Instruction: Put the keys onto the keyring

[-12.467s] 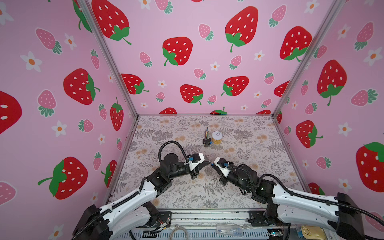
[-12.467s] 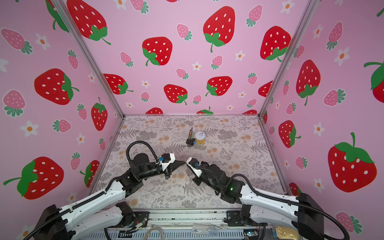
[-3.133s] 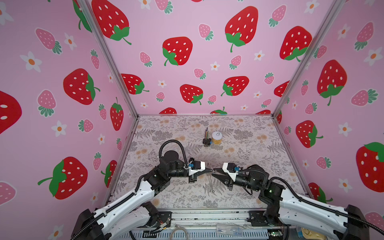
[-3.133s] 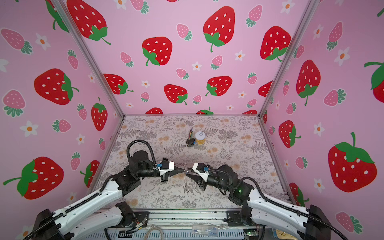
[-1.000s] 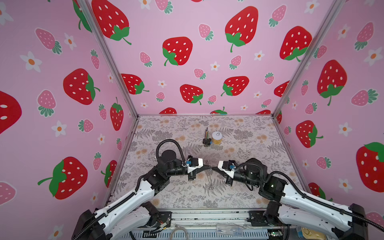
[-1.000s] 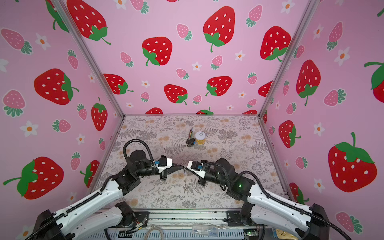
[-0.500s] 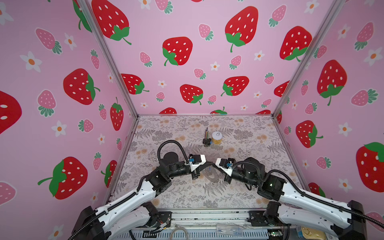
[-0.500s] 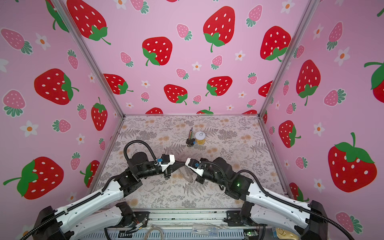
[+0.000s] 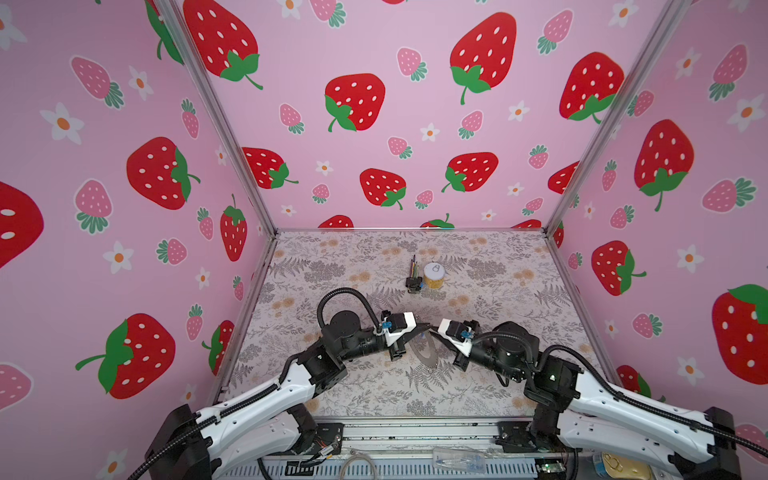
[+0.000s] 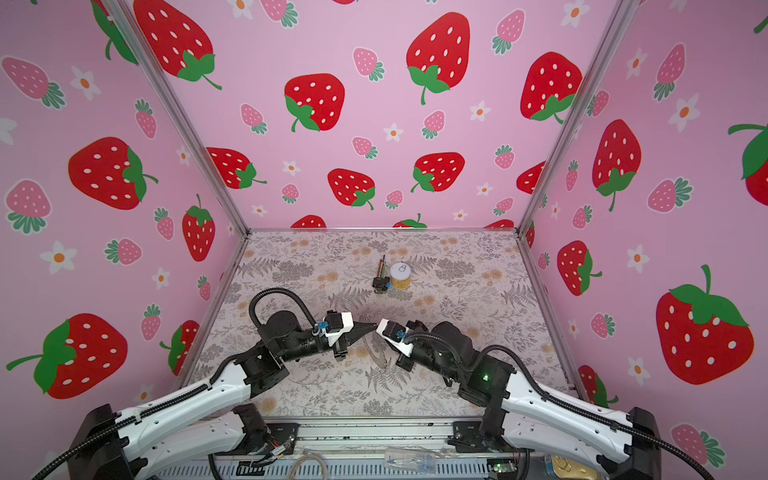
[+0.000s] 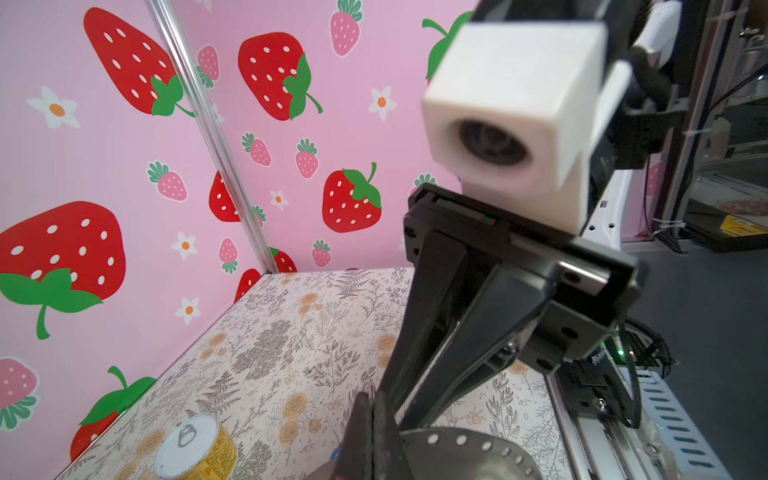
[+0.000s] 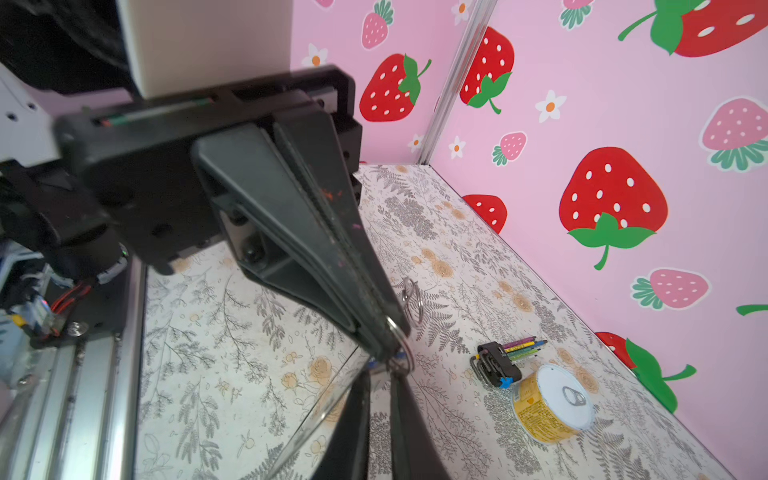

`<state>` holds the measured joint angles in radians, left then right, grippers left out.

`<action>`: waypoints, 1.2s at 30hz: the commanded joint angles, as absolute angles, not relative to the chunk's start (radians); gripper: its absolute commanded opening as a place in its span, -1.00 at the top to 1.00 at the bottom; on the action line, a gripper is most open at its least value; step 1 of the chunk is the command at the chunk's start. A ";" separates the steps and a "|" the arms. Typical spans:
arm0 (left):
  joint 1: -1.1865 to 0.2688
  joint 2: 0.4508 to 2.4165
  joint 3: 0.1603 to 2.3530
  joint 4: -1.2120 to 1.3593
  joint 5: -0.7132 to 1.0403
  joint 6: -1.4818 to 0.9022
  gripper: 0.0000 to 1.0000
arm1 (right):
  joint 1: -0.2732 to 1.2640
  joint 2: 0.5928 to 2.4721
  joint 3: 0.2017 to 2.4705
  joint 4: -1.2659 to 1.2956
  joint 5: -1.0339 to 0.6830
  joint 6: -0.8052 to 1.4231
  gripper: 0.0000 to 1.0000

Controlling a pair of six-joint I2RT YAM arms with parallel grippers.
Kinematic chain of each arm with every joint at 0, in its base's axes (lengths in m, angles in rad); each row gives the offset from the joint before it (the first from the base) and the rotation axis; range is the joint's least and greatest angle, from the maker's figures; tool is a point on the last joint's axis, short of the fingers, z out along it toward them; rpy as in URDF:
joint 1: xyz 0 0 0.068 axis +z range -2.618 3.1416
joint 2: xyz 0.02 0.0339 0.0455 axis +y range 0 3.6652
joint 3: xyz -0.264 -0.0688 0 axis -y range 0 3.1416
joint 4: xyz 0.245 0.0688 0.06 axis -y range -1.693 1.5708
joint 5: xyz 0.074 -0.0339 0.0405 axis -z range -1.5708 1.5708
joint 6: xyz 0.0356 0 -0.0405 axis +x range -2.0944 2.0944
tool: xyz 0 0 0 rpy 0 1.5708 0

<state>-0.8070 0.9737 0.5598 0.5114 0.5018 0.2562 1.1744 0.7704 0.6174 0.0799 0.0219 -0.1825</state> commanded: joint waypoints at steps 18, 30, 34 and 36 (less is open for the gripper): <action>-0.769 0.979 0.658 0.548 0.876 0.202 1.00 | 1.157 0.637 0.608 0.078 -0.228 -0.061 0.55; -0.769 0.957 0.681 0.447 0.923 0.266 1.00 | 1.141 0.635 0.592 0.075 -0.248 -0.048 0.56; -0.769 0.956 0.688 0.427 0.939 0.289 1.00 | 1.137 0.647 0.594 0.077 -0.256 -0.045 0.56; -0.769 0.956 0.690 0.421 0.941 0.298 1.00 | 1.135 0.652 0.592 0.081 -0.260 -0.043 0.57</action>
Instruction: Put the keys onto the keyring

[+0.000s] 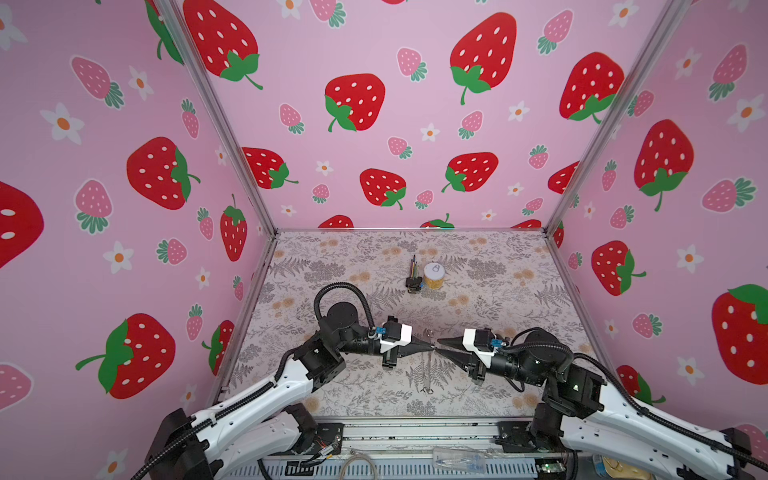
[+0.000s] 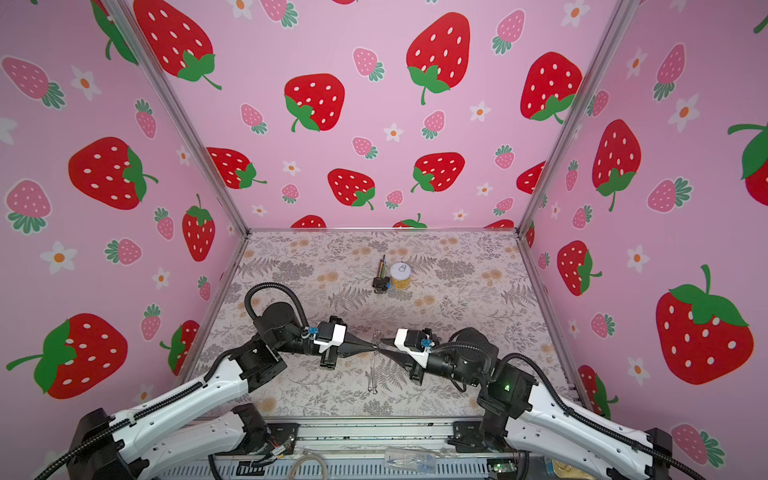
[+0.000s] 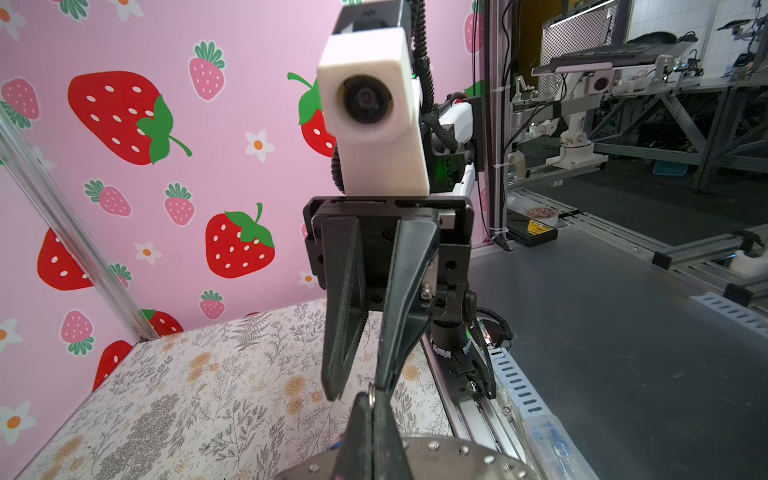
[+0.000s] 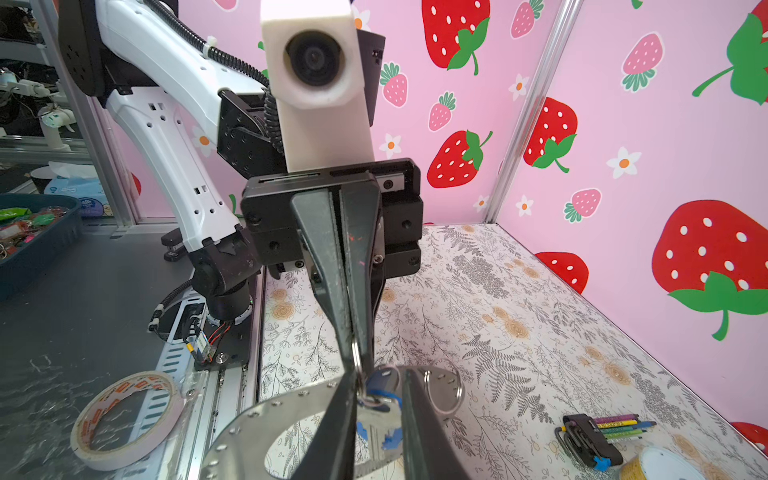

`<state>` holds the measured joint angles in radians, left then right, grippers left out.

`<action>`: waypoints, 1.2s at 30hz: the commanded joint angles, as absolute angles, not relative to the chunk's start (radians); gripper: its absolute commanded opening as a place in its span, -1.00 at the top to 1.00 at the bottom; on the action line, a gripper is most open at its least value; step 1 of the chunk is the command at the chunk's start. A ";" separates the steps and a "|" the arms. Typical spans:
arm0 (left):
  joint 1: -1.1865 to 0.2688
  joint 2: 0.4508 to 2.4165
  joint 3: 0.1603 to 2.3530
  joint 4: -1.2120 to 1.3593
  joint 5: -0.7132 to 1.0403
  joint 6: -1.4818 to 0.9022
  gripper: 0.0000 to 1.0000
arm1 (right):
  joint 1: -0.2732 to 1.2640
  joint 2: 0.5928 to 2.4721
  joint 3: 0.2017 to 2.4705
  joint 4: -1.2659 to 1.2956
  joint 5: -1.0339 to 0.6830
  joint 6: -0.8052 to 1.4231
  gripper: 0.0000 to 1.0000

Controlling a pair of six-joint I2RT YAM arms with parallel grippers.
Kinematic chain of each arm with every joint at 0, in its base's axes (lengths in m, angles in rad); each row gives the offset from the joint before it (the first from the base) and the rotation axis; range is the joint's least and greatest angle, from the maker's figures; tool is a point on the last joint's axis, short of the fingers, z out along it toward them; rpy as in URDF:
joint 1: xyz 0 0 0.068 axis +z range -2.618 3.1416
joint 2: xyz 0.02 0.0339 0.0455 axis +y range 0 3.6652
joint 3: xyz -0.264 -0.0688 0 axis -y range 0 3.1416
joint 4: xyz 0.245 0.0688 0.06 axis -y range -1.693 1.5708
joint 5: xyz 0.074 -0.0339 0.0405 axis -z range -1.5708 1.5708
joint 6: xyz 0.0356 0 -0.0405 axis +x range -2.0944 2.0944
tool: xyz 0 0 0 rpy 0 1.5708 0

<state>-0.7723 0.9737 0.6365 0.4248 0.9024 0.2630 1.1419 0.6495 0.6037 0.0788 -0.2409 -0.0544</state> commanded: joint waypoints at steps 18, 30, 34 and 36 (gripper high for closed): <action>-0.769 0.958 0.698 0.407 0.983 0.344 1.00 | 1.104 0.700 0.593 0.105 -0.379 -0.011 1.00; -0.769 0.957 0.735 0.212 0.936 0.474 0.80 | 1.039 0.684 0.565 0.120 -0.450 0.020 1.00; -0.770 0.959 0.737 0.167 0.911 0.504 0.69 | 1.032 0.690 0.560 0.121 -0.459 0.022 1.00; -0.770 0.958 0.739 0.148 0.889 0.519 0.65 | 1.030 0.692 0.556 0.123 -0.462 0.022 1.00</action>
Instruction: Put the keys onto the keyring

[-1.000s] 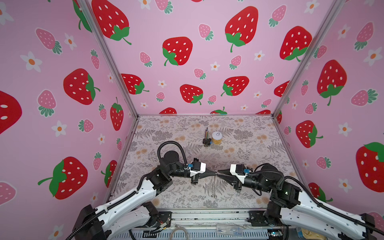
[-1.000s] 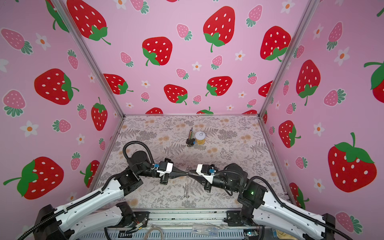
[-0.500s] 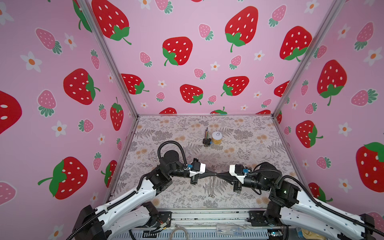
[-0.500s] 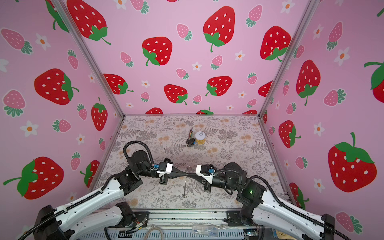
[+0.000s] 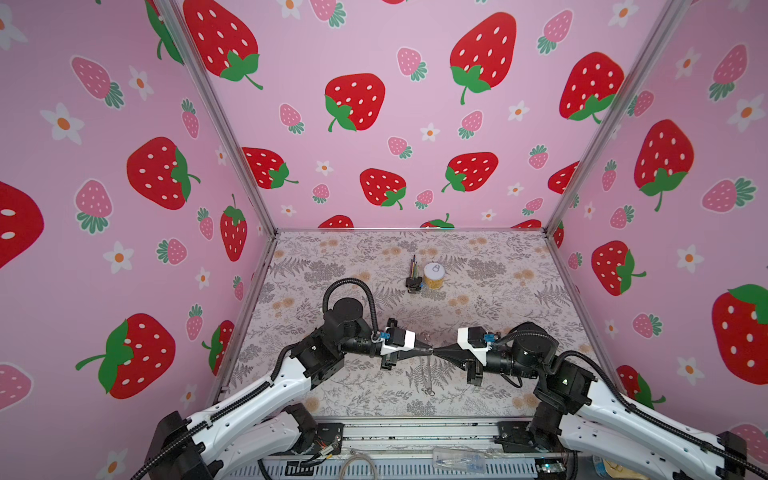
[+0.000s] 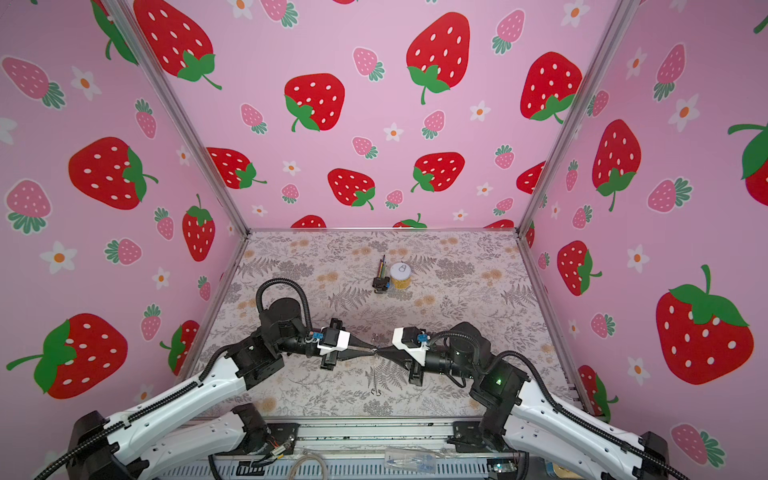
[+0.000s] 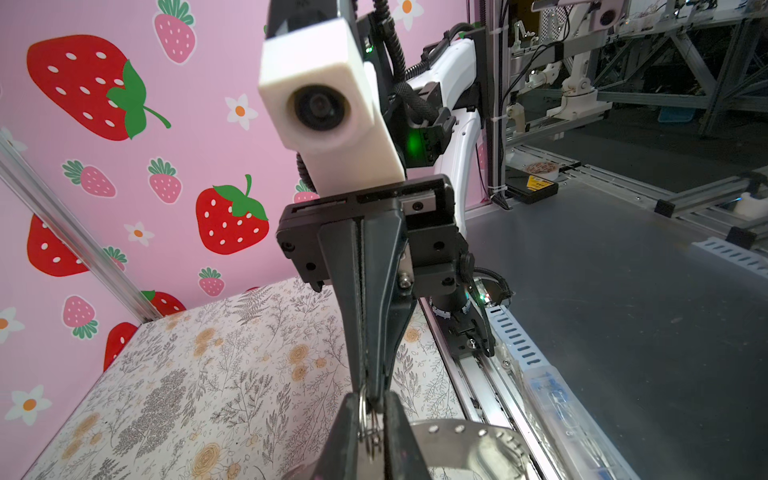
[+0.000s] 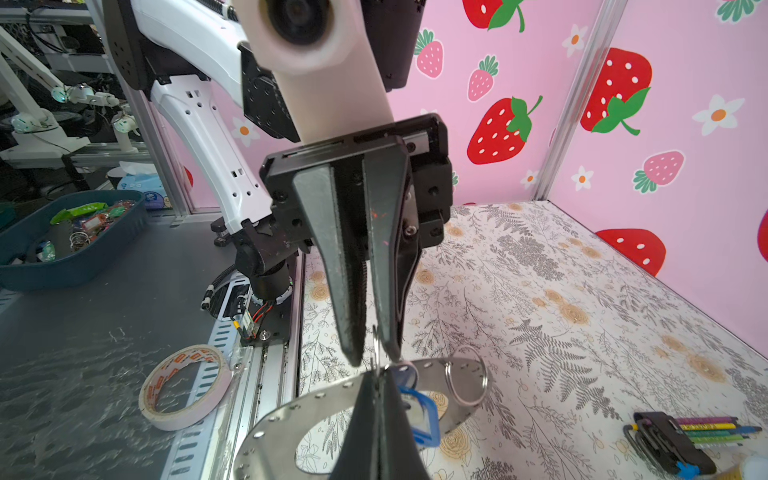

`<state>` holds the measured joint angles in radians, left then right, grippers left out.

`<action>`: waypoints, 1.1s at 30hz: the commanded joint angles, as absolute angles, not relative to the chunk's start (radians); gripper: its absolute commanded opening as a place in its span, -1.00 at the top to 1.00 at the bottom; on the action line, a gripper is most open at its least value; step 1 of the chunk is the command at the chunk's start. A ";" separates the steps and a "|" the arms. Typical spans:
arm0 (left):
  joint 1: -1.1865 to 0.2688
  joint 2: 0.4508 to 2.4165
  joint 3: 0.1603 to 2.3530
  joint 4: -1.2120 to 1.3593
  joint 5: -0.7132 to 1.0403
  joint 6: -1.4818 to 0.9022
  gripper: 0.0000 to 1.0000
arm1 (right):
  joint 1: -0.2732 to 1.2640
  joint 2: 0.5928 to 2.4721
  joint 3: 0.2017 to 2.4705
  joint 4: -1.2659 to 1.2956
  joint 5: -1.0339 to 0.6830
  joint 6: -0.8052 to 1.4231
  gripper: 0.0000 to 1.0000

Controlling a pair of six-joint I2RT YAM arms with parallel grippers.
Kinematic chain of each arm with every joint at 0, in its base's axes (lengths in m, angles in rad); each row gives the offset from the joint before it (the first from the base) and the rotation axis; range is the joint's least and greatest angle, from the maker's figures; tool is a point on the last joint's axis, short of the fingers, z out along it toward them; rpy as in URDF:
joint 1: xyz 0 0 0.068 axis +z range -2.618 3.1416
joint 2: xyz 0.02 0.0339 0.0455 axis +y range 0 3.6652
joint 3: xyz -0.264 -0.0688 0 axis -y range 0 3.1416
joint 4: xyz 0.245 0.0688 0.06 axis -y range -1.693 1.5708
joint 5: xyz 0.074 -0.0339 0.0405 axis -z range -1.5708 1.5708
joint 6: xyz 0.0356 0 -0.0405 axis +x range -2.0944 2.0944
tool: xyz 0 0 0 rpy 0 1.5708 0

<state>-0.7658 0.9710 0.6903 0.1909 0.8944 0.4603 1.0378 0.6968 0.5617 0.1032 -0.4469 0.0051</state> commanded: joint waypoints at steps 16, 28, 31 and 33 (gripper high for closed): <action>-0.767 1.012 0.923 -0.260 0.762 0.718 0.44 | 1.008 0.776 0.625 -0.011 -0.456 -0.045 1.00; -0.770 1.127 1.088 -0.533 0.747 0.795 0.47 | 1.008 0.845 0.717 -0.123 -0.443 -0.103 1.00; -0.772 1.139 1.111 -0.569 0.732 0.803 0.49 | 1.008 0.853 0.734 -0.145 -0.439 -0.116 1.00; -0.772 1.144 1.123 -0.591 0.723 0.811 0.49 | 1.009 0.860 0.747 -0.161 -0.439 -0.123 1.00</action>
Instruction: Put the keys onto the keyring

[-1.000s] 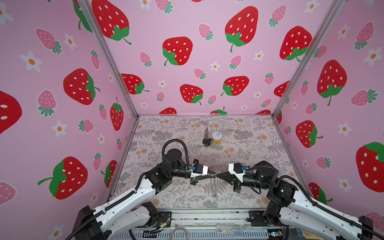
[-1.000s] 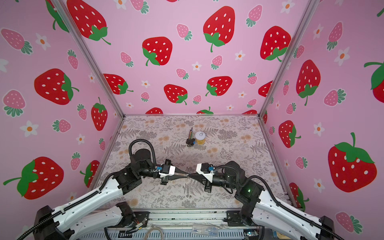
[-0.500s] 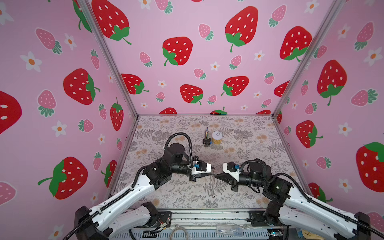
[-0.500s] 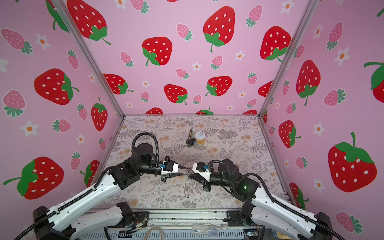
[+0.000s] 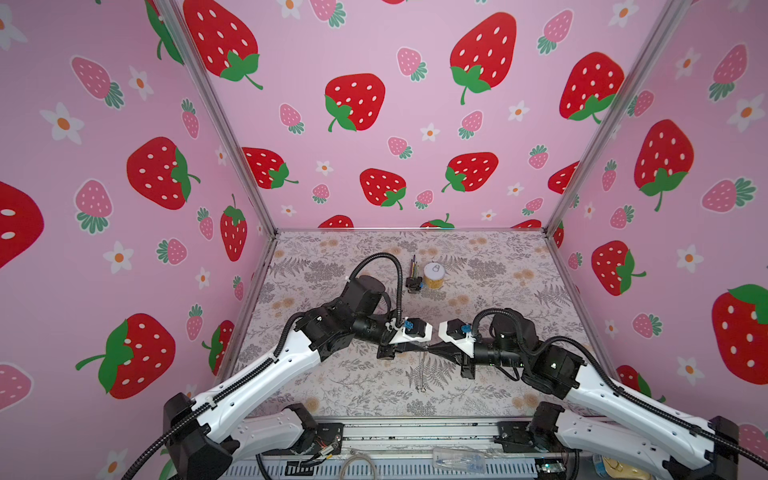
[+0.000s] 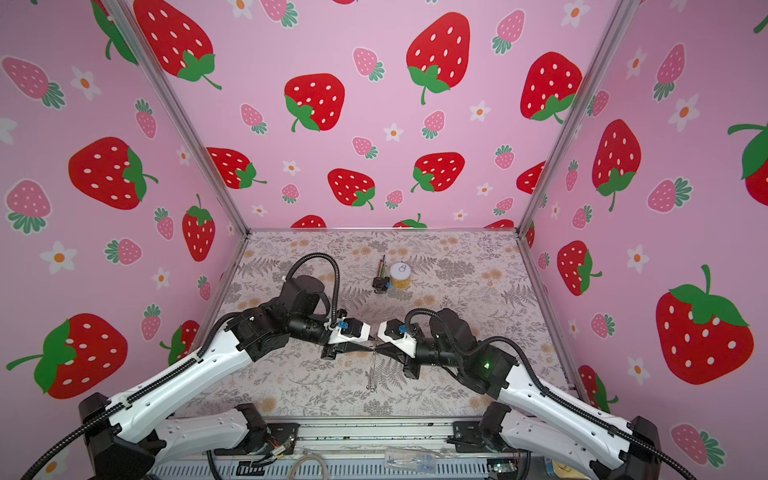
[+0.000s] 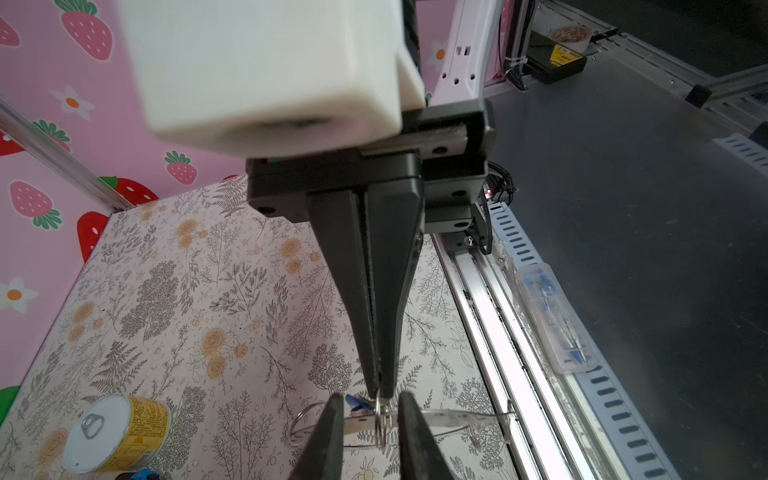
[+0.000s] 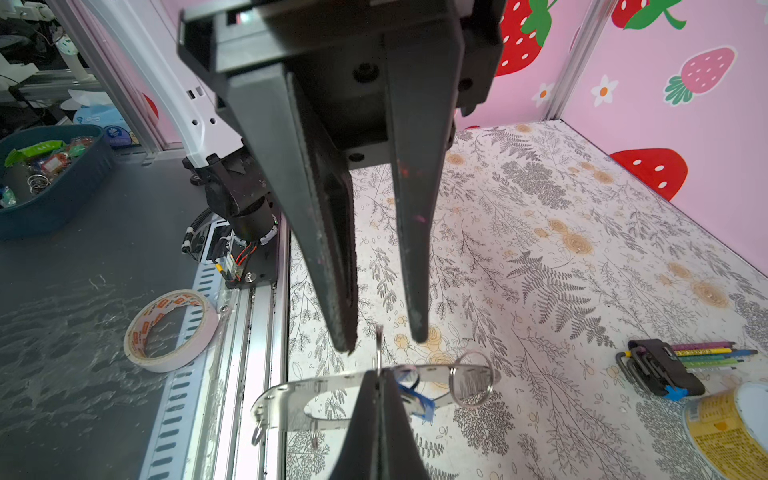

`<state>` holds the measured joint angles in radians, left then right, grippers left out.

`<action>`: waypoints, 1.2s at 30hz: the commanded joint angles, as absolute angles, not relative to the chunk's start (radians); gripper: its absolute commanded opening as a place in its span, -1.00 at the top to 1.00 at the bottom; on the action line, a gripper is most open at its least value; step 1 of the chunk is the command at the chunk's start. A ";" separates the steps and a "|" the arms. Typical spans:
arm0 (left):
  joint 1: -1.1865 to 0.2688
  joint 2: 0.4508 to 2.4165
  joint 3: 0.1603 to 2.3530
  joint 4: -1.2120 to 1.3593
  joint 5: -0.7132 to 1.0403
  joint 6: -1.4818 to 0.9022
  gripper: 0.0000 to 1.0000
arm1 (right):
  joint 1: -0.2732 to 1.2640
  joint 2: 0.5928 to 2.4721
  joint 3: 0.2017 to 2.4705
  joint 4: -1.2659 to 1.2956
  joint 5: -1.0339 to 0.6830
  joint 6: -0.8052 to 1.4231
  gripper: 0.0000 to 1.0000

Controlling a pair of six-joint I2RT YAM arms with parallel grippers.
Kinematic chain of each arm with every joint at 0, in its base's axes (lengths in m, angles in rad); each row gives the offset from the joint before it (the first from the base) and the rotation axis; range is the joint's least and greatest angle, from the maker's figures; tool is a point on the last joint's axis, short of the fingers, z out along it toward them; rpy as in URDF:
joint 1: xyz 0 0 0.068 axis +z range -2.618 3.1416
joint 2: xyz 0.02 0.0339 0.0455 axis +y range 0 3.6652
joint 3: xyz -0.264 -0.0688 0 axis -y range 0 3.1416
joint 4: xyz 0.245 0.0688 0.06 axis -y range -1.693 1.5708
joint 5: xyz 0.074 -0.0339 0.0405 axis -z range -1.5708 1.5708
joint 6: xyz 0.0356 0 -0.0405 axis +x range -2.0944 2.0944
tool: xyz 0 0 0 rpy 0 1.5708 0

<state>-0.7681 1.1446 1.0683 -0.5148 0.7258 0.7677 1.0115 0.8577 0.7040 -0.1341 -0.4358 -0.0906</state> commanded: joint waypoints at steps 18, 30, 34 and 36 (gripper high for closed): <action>-0.782 1.198 1.166 -0.639 0.701 0.812 0.59 | 1.009 0.877 0.796 -0.204 -0.431 -0.148 1.00; -0.785 1.223 1.175 -0.655 0.686 0.814 0.73 | 1.008 0.874 0.796 -0.205 -0.419 -0.157 1.00; -0.787 1.224 1.175 -0.639 0.718 0.805 1.00 | 1.009 0.874 0.793 -0.211 -0.395 -0.165 1.00; -0.784 1.223 1.167 -0.626 0.732 0.798 1.00 | 1.008 0.854 0.781 -0.207 -0.365 -0.171 0.92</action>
